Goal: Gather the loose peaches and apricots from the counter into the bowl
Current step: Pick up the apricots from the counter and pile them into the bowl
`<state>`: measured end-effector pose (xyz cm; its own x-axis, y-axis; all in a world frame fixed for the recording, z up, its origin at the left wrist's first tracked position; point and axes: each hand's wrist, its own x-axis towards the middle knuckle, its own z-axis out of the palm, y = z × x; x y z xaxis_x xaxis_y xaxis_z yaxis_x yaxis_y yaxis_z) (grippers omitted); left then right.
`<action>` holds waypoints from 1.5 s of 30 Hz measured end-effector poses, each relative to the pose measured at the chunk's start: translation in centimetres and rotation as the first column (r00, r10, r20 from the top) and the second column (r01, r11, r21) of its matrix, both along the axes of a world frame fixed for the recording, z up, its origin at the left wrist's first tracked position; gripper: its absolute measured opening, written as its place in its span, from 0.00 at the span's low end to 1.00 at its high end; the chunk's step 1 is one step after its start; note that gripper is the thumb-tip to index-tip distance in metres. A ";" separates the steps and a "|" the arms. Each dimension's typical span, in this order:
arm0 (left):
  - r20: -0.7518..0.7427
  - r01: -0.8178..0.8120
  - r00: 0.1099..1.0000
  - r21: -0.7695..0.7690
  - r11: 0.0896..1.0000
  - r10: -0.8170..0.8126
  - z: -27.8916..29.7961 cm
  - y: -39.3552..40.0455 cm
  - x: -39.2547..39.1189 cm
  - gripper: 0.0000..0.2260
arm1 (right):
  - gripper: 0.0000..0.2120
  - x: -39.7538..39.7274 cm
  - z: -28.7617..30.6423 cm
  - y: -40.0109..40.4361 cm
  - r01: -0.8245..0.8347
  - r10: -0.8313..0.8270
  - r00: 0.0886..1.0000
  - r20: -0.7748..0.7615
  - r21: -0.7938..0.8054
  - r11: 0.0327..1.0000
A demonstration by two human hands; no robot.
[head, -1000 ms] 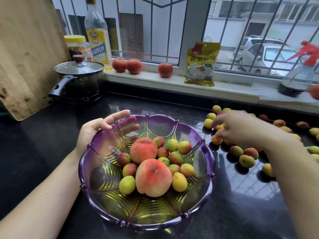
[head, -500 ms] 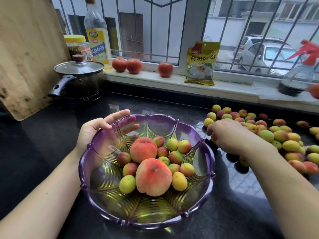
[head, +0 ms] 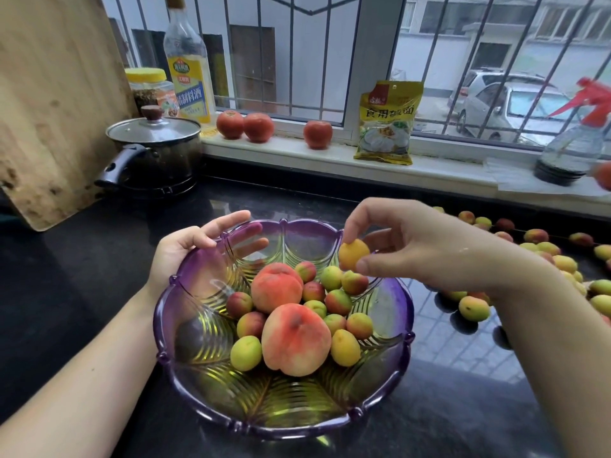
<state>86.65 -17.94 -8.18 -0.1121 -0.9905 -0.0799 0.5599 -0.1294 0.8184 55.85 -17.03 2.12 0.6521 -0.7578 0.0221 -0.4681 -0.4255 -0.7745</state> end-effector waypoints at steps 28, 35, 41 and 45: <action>0.009 -0.001 1.000 0.011 1.000 0.001 0.0 0.0 0.2 0.32 | 0.13 3.3 -0.6 2.9 -0.249 -0.222 0.590 -0.776 -0.437 0.864; 0.020 -0.013 1.000 0.006 1.000 0.012 -0.1 -0.1 0.2 0.33 | 0.11 3.1 -1.4 2.3 -0.242 -0.208 0.650 -0.731 -0.458 0.856; 0.049 0.009 0.999 -0.044 0.999 -0.007 0.0 0.1 0.6 0.35 | 0.10 -1.3 2.4 1.6 0.170 -0.438 0.847 -0.302 -0.628 0.760; 0.062 -0.018 0.998 -0.104 0.994 0.024 0.1 1.2 0.2 0.40 | 0.09 -6.4 -1.6 1.7 0.419 -0.651 0.744 -0.151 -0.654 0.630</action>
